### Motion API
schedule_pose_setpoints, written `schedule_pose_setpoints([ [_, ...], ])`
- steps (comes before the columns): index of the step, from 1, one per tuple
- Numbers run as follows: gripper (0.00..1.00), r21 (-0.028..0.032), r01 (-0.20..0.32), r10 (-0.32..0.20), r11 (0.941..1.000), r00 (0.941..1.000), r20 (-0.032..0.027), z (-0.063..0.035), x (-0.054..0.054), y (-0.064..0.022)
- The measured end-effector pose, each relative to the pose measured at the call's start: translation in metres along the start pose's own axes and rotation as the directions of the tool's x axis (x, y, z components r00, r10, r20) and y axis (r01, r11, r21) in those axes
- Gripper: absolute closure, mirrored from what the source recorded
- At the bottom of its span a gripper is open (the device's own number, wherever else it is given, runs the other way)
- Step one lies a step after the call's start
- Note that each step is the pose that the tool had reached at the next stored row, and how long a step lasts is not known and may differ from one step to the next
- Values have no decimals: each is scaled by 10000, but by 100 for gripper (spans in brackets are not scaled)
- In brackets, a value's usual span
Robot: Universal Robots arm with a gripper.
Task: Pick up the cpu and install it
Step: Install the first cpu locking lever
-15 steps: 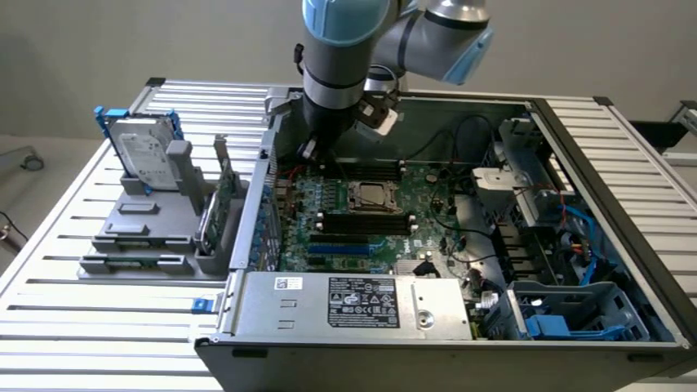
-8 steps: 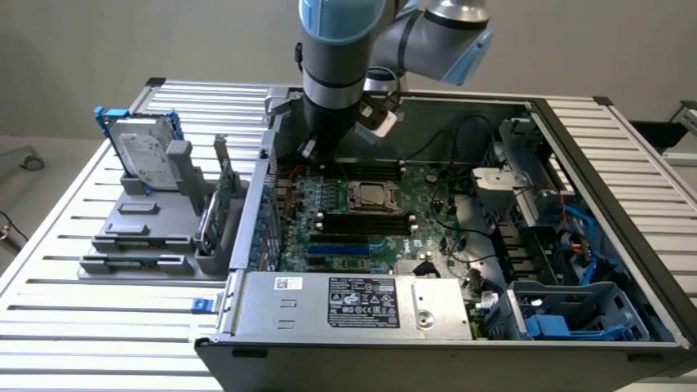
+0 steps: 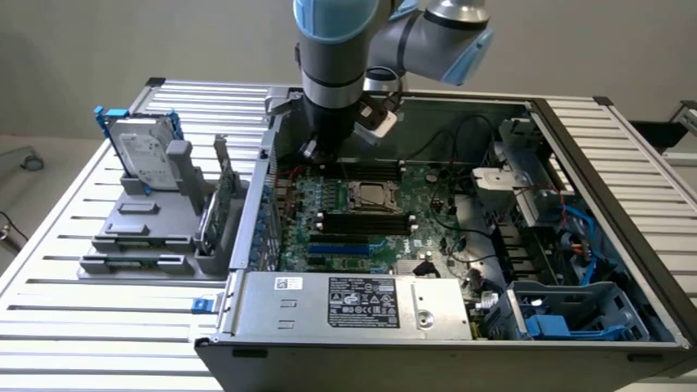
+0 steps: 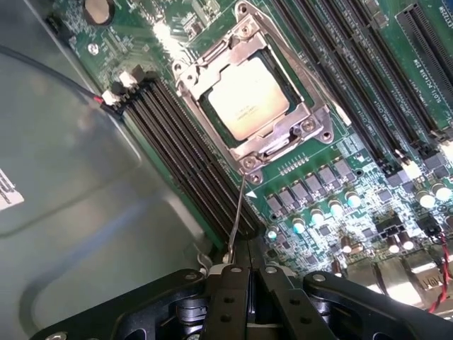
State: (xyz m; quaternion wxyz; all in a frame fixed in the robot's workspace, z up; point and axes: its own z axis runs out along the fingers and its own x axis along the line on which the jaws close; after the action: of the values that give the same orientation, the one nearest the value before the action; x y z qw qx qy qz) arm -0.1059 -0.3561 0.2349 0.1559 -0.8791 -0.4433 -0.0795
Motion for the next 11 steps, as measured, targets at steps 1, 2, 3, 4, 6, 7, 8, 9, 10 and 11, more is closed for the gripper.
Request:
schedule_pose_setpoints([
  [1, 89, -69, -34, 34, 10000, 10000, -50, 1, 1, -1],
  [2, 89, -145, -61, 60, 9999, 9999, -103, 1, 3, -2],
  [3, 89, -223, -87, 83, 9997, 9998, -159, 2, 5, -4],
  [4, 89, -303, -108, 102, 9995, 9997, -215, 3, 6, -5],
  [6, 89, -461, -155, 140, 9988, 9994, -326, 5, 9, -7],
  [7, 89, -538, -186, 166, 9984, 9991, -380, 6, 10, -8],
  [8, 89, -609, -221, 195, 9979, 9989, -426, 6, 11, -8],
  [9, 89, -684, -268, 236, 9973, 9986, -469, 5, 11, -8],
  [10, 89, -739, -327, 291, 9967, 9983, -497, 6, 12, -8],
  [11, 89, -784, -398, 358, 9961, 9980, -515, 7, 11, -8],
])
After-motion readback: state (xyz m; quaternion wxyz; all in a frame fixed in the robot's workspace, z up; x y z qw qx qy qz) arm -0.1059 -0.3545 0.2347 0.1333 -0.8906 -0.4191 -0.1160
